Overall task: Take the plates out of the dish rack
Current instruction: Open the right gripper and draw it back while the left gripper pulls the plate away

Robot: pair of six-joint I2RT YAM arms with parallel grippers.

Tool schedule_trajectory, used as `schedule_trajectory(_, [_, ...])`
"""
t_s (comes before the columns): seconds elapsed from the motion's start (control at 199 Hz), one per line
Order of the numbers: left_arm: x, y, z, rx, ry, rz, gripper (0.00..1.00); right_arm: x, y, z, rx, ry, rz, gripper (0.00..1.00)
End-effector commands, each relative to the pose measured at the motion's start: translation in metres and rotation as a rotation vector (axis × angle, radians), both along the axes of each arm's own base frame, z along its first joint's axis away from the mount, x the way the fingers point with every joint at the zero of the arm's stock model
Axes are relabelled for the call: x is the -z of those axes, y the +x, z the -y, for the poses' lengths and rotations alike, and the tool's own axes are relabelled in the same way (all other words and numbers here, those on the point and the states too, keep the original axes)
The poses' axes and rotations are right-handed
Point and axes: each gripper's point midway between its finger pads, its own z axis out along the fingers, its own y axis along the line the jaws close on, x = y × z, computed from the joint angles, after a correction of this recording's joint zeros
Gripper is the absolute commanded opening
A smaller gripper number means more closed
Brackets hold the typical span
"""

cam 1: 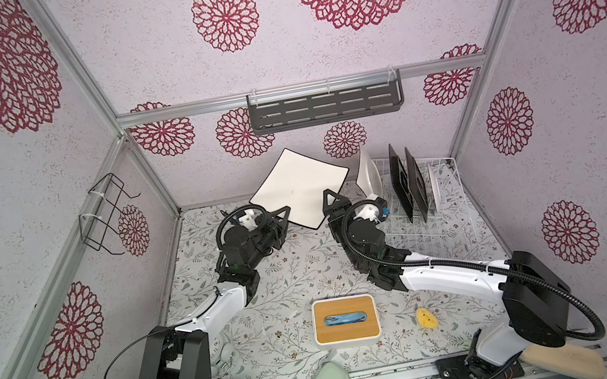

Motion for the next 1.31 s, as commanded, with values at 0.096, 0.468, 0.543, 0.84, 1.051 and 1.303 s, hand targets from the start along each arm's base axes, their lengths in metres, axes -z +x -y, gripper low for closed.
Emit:
schedule_trajectory(0.096, [-0.080,-0.001,-0.035,-0.080,-0.022,0.260,0.00,-0.021,0.008,0.007,-0.129,0.090,0.012,0.78])
schedule_trajectory(0.468, [-0.068,0.008,-0.089,-0.202,0.041,0.222,0.00,0.001,0.002,-0.023,-0.308,-0.052,-0.063,0.81])
schedule_trajectory(0.543, [-0.063,0.008,-0.099,-0.232,0.081,0.201,0.00,0.006,-0.001,-0.022,-0.312,-0.114,-0.062,0.81])
schedule_trajectory(0.84, [-0.047,0.006,-0.126,-0.331,0.159,0.156,0.00,0.021,-0.010,-0.024,-0.367,-0.304,-0.078,0.81])
schedule_trajectory(1.051, [-0.030,0.005,-0.147,-0.396,0.161,0.110,0.00,0.027,-0.022,-0.037,-0.451,-0.355,-0.028,0.81])
schedule_trajectory(1.303, [0.000,0.013,-0.172,-0.438,0.141,0.038,0.00,0.046,-0.034,-0.055,-0.505,-0.446,0.007,0.81])
